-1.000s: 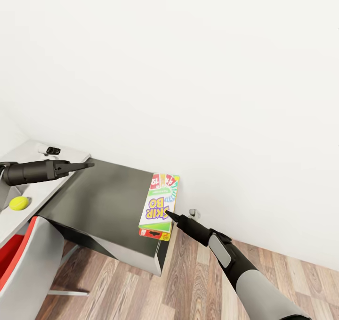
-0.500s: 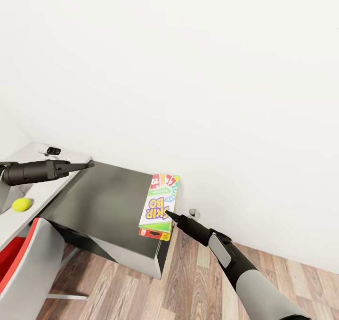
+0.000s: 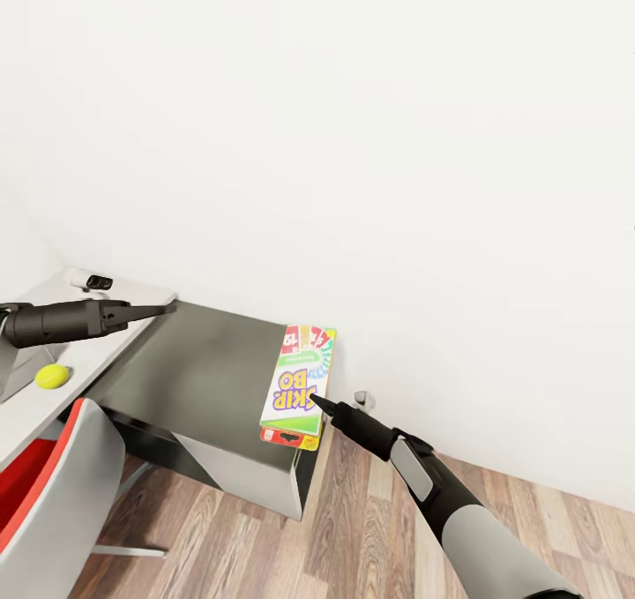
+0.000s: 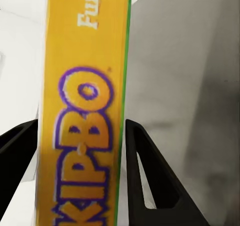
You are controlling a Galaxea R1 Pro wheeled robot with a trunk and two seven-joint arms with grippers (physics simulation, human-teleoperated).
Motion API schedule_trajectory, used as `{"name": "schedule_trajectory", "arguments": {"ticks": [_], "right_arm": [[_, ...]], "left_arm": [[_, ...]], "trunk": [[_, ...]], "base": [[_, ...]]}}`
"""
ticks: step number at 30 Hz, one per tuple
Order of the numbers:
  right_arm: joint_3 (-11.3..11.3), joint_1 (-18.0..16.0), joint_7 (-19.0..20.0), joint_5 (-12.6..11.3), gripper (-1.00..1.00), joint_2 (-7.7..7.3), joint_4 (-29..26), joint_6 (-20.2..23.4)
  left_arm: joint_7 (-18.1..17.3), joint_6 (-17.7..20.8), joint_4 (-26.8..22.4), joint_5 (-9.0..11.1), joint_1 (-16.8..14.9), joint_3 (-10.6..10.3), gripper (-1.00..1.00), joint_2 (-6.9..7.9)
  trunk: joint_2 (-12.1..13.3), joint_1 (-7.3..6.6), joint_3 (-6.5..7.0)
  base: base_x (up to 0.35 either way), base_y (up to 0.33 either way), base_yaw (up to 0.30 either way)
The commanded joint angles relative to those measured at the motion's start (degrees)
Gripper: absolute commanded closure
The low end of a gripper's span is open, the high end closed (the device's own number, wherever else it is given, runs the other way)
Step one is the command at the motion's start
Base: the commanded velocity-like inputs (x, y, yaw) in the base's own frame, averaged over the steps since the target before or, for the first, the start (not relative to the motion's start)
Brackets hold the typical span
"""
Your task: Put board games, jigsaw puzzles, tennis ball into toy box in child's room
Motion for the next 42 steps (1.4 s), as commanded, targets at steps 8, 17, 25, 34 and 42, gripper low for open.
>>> {"name": "schedule_trajectory", "arguments": {"ticks": [8,17,25,34,42], "right_arm": [[0.1,0.0,0.0,-0.6,1.00,-0.04,0.0,0.5],[0.1,0.0,0.0,-0.5,1.00,-0.04,0.0,0.5],[0.1,0.0,0.0,-0.5,1.00,-0.03,0.0,0.5],[0.1,0.0,0.0,-0.5,1.00,0.02,0.0,0.5],[0.1,0.0,0.0,-0.5,1.00,0.03,0.0,0.4]], "left_arm": [[-0.2,0.6,0.0,0.0,0.0,-0.1,-1.00,0.03],[-0.1,0.6,0.0,0.0,0.0,-0.1,-1.00,0.03],[-0.2,0.6,0.0,0.0,0.0,-0.1,-1.00,0.03],[-0.2,0.6,0.0,0.0,0.0,-0.1,-1.00,0.03],[-0.2,0.6,0.0,0.0,0.0,0.0,-1.00,0.03]], "trunk": [[-0.1,0.04,0.65],[-0.1,0.04,1.50],[-0.1,0.04,2.25],[-0.1,0.04,3.09],[-0.1,0.04,3.84]], "base": [[0.000,0.000,0.000],[0.000,0.000,0.000],[0.000,0.000,0.000],[0.000,0.000,0.000],[0.000,0.000,0.000]]}}
